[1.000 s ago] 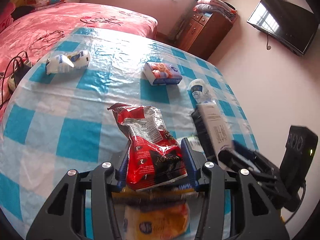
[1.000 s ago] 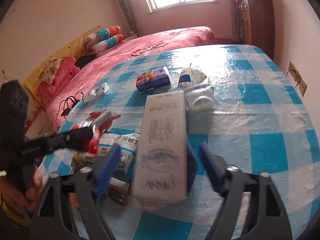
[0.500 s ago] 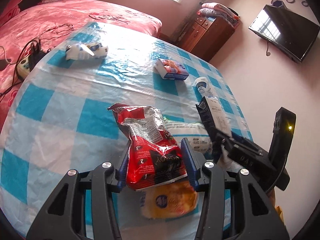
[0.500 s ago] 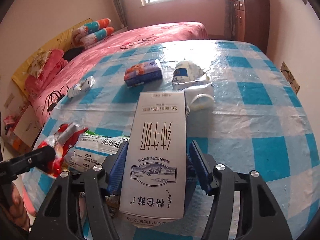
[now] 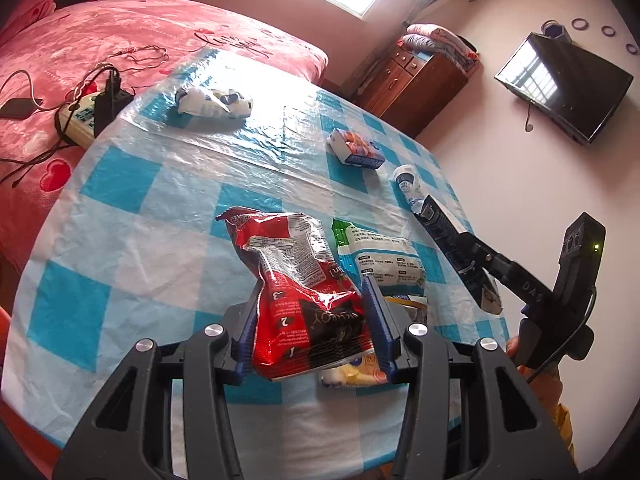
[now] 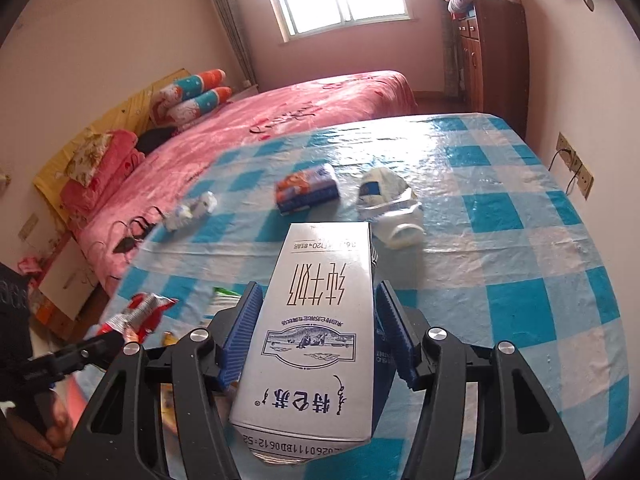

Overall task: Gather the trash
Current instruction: 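Carry both held items over the orange bucket and open both tools, then move both tools back from the bucket to the table, then grasp the white MAGICDAY bag with the left tool, then grasp the long brown snack wrapper with the right tool while the left tool holds the white bag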

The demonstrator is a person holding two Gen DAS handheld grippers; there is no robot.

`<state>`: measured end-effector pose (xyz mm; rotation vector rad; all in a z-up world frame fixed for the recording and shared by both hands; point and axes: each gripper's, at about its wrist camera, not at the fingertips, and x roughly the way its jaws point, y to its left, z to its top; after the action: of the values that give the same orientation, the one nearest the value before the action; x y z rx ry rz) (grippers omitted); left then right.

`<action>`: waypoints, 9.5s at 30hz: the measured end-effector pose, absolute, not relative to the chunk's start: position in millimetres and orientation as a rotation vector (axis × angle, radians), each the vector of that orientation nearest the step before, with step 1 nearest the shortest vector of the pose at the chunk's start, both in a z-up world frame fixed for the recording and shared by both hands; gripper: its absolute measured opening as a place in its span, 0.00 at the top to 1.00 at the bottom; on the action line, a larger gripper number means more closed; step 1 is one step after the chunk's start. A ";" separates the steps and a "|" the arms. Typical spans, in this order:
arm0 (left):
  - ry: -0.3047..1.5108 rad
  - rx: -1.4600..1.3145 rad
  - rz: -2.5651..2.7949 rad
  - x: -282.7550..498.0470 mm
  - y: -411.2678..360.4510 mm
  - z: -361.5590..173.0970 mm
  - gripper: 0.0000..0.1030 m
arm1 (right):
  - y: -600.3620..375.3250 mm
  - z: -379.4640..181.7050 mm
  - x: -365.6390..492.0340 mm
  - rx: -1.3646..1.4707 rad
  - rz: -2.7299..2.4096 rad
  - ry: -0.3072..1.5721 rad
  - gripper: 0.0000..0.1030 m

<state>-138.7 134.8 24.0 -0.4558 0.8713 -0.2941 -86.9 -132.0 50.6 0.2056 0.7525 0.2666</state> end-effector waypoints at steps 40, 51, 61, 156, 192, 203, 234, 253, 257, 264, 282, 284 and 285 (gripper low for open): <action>0.937 -0.619 0.303 -316.5 382.9 -66.4 0.32 | 259.8 20.7 -169.2 -0.077 1.039 1.081 0.17; 0.880 -0.399 0.323 -306.2 378.3 -34.3 0.17 | 216.5 39.2 -180.8 -0.246 0.828 0.923 0.13; 0.807 -0.275 0.444 -274.2 357.6 8.2 0.12 | 171.6 63.9 -181.8 -0.278 0.754 0.812 0.11; 0.824 -0.196 0.059 72.2 189.8 24.9 0.08 | -177.4 17.8 8.8 0.312 0.178 0.881 0.08; 0.933 -0.026 -0.044 102.2 105.0 -9.0 0.13 | -151.2 0.3 68.0 0.122 0.191 0.895 0.13; 0.907 -0.025 0.031 89.8 99.2 -5.4 0.40 | -144.8 1.6 63.5 0.097 0.210 0.888 0.39; 0.889 -0.178 -0.113 -26.2 106.7 4.6 0.41 | -145.2 8.9 -26.1 0.210 0.291 0.839 0.39; 0.868 -0.255 -0.116 -107.5 134.3 12.6 0.40 | -99.0 38.2 -87.2 0.048 0.415 0.778 0.22; 0.873 -0.267 -0.113 -121.4 140.8 10.2 0.40 | -74.1 23.7 -100.7 -0.012 0.476 0.847 0.33; 0.889 -0.290 -0.114 -141.6 152.5 4.3 0.40 | -53.7 11.8 -108.4 -0.083 0.490 0.902 0.43; 0.870 -0.336 -0.120 -178.1 179.1 -0.7 0.40 | 8.2 6.1 -123.7 -0.212 0.530 0.897 0.81; 0.863 -0.346 -0.118 -183.3 183.6 -0.4 0.40 | 8.7 9.1 -125.5 -0.214 0.514 0.887 0.82; 0.858 -0.349 -0.117 -186.4 186.2 0.2 0.40 | 8.9 10.7 -126.2 -0.214 0.507 0.882 0.82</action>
<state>-186.4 186.2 0.2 -0.3494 0.8577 -0.1174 -126.1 8.9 10.7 -0.2143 0.8816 0.5067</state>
